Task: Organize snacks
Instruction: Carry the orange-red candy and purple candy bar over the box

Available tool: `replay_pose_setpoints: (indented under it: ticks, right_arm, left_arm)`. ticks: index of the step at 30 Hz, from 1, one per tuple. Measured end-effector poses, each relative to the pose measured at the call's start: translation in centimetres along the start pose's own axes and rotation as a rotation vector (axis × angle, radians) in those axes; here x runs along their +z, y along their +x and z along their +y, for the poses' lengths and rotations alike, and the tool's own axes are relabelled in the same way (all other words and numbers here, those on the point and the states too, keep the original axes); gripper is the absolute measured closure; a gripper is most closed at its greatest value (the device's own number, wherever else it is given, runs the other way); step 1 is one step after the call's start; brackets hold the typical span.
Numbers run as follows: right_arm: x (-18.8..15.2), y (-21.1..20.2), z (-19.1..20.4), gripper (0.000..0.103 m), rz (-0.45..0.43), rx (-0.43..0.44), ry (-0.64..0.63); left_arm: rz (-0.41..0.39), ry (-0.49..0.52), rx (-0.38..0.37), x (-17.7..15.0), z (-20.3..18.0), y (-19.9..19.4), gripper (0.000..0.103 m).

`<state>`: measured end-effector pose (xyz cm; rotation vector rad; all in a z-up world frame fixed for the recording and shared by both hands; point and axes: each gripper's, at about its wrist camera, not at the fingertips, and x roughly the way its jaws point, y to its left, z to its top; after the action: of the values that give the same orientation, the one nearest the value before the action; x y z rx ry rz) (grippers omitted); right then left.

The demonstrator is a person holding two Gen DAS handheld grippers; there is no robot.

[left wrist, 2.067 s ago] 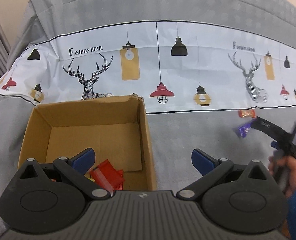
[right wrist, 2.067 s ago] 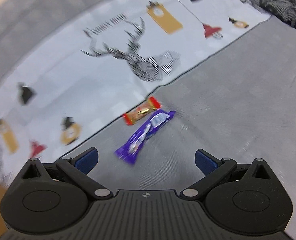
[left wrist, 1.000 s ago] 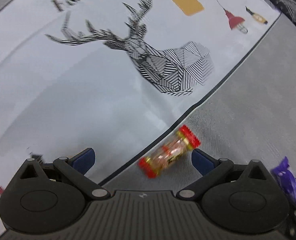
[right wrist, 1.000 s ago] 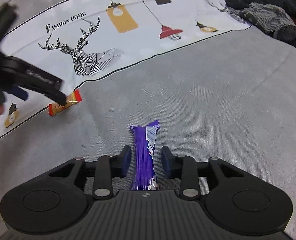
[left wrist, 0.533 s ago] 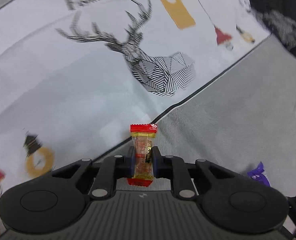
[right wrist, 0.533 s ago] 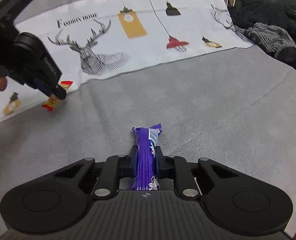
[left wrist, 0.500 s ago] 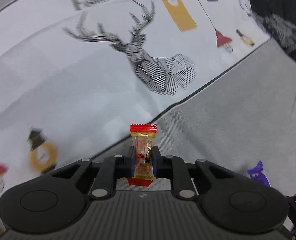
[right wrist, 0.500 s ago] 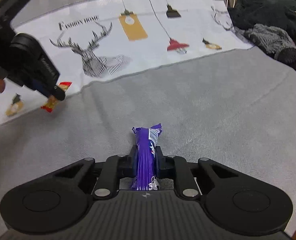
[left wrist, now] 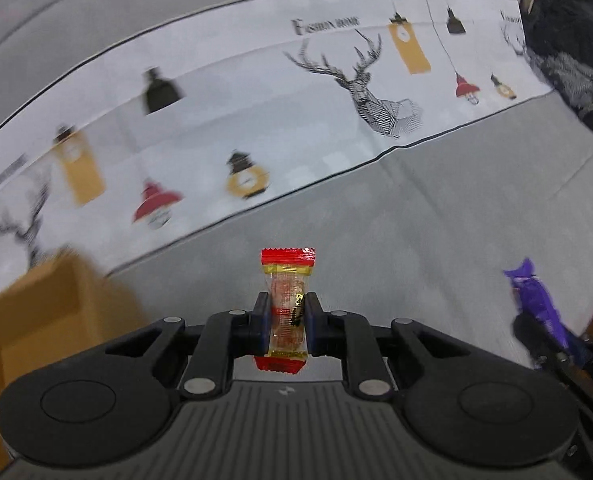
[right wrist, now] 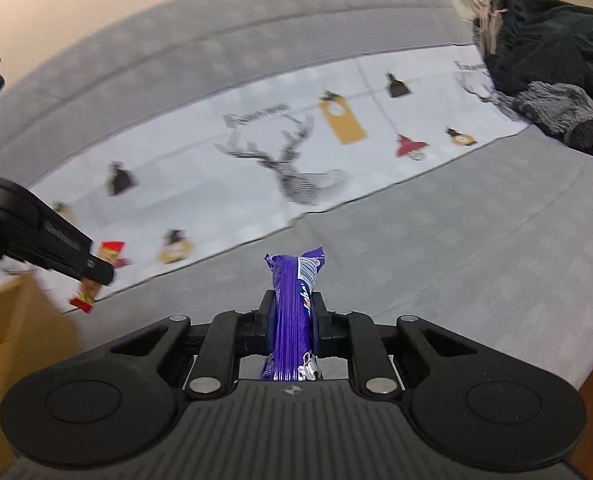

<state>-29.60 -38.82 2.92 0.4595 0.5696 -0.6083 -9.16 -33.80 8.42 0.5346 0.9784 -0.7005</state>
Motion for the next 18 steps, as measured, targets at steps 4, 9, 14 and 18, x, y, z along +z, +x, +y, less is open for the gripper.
replay_pose_setpoints:
  ticks: [4,9,14,18]
  right_arm:
    - [-0.9,-4.7,3.9,0.086,0.011,0.092,-0.044]
    - [-3.3,-9.8,8.3,0.086,0.062,0.204,-0.118]
    - [-6.6,-14.2,12.9,0.086,0.106,0.299,-0.211]
    - [-9.1,-16.9,16.3,0.086,0.135,0.369,-0.29]
  left_arm:
    - [-0.039,-0.055,0.014,-4.7,2.7,-5.8,0.085]
    - [-0.048,-0.128,0.04,-11.5,6.8,-12.0,0.085]
    - [-0.049,-0.193,0.092,-19.2,11.2,-16.5,0.085]
    - [-0.065,-0.251,0.155,-25.0,13.7,-19.4,0.085]
